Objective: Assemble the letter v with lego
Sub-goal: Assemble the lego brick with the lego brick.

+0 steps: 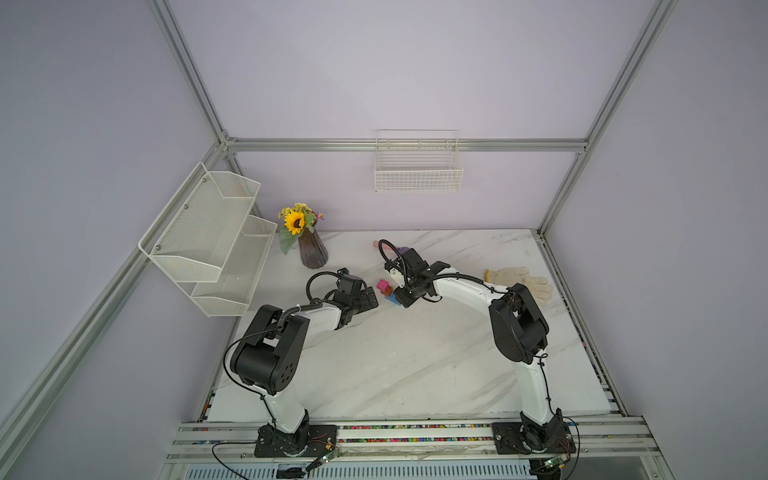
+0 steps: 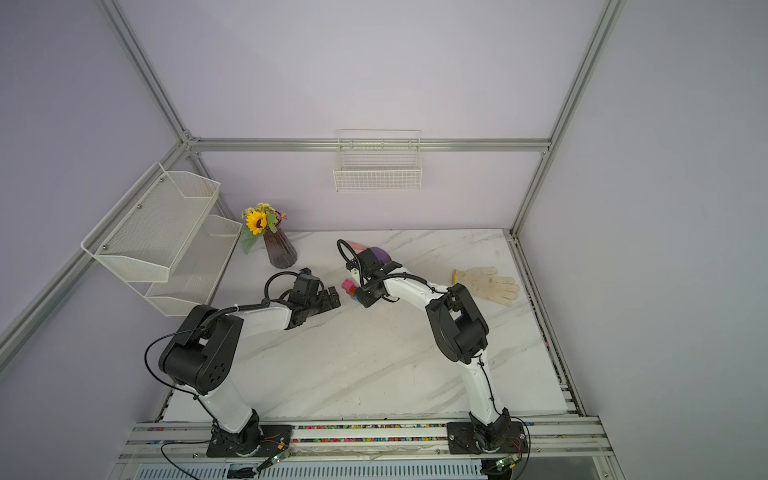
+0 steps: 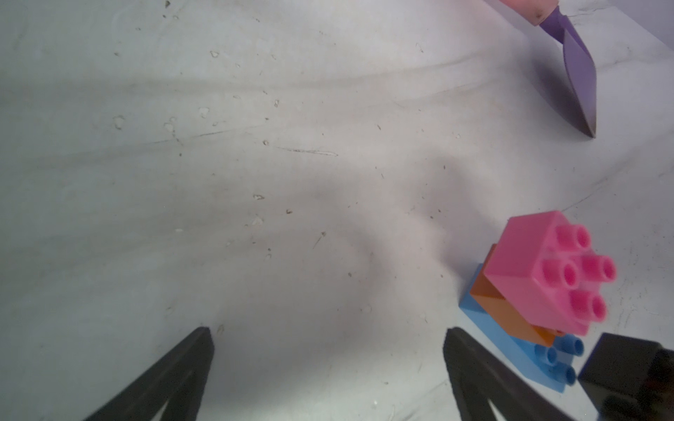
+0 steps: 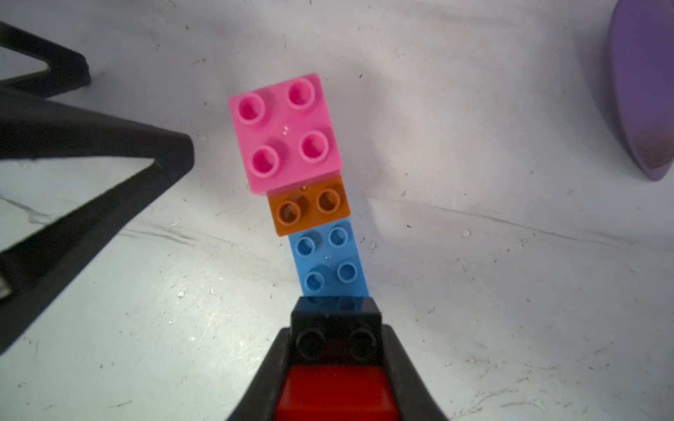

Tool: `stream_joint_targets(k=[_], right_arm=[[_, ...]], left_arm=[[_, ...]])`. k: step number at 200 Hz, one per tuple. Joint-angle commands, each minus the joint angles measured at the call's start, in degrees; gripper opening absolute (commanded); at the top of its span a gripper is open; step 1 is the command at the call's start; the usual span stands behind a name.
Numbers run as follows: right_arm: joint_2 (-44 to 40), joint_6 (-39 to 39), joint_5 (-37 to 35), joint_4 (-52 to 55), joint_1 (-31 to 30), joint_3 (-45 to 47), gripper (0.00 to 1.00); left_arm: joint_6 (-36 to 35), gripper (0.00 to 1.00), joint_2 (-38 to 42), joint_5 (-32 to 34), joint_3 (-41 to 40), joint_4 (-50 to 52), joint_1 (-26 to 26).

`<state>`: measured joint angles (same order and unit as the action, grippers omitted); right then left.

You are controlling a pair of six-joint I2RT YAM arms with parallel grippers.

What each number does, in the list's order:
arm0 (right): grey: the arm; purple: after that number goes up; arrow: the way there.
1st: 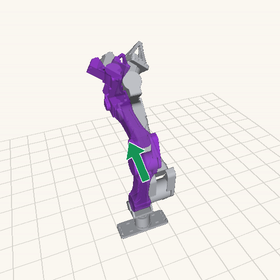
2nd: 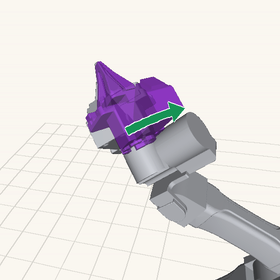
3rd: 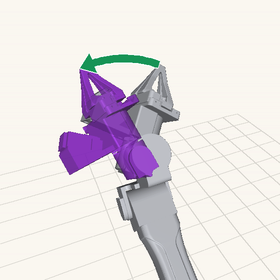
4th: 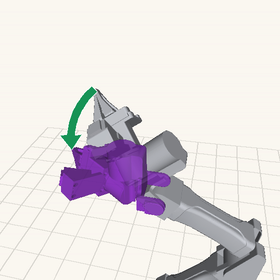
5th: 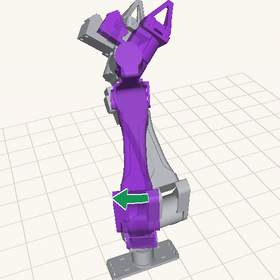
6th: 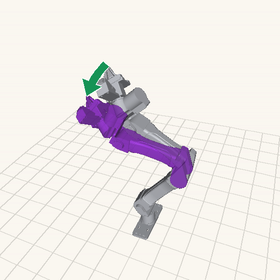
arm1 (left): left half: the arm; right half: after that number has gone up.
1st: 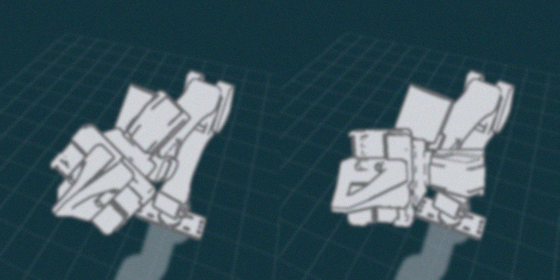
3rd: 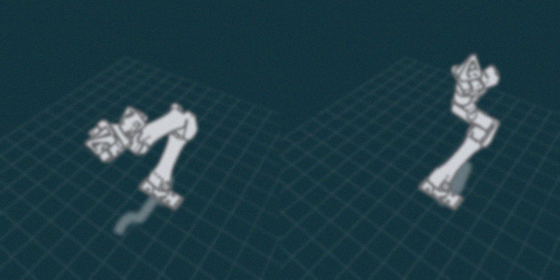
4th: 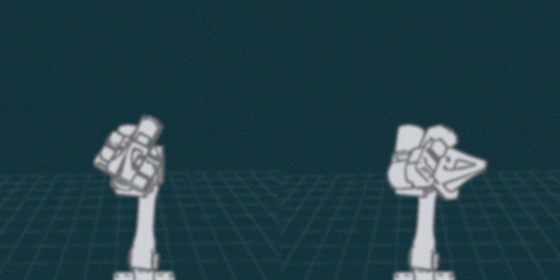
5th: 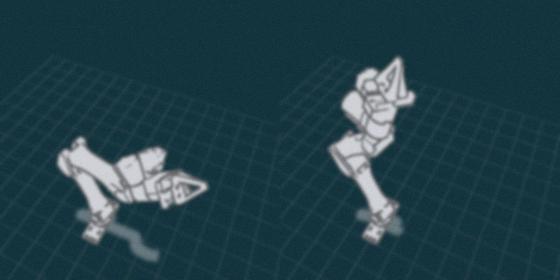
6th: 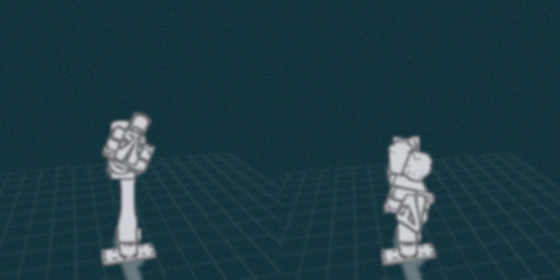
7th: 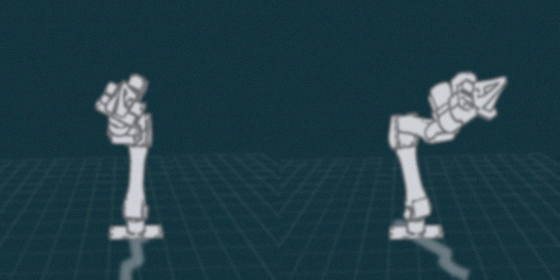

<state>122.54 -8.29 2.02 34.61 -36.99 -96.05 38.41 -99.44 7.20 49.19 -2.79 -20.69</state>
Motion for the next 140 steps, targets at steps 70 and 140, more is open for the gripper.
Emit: stream_joint_targets(k=[70,140], right_arm=[[0.6,-4.1,2.7,0.0,1.5,2.3,0.0],[-0.2,-4.3,3.8,-2.1,1.6,4.7,0.0]], left_arm=[[1.9,1.0,4.5,-1.9,-3.5,-0.5,0.1],[1.8,1.0,8.6,-3.9,-6.3,-0.7,0.0]])
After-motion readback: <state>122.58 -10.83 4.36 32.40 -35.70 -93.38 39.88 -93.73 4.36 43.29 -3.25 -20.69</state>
